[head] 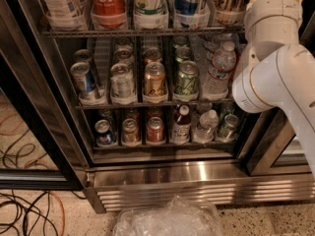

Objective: Pick pepsi can from top shelf of fridge

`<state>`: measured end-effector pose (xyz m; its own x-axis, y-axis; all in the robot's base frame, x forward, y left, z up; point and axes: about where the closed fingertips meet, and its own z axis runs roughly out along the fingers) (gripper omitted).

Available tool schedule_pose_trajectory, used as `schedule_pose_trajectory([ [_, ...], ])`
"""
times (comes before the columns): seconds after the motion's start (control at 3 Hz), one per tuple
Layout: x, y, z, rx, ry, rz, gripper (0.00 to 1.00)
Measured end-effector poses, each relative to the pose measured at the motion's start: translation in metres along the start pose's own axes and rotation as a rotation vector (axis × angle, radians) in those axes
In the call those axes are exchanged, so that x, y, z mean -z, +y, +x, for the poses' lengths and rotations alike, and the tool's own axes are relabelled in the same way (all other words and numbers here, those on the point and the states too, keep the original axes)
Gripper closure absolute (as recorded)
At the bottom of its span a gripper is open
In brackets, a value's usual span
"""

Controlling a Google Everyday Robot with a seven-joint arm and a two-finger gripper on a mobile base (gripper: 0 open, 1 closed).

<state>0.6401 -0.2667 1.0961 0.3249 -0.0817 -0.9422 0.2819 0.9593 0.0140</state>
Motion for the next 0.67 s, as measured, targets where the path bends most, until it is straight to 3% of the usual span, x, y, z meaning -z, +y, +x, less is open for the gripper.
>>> schedule_pose_trajectory([
  [0.67,0.0043,0.0003,-0.0047,0.014,-0.017,-0.009,1.0],
])
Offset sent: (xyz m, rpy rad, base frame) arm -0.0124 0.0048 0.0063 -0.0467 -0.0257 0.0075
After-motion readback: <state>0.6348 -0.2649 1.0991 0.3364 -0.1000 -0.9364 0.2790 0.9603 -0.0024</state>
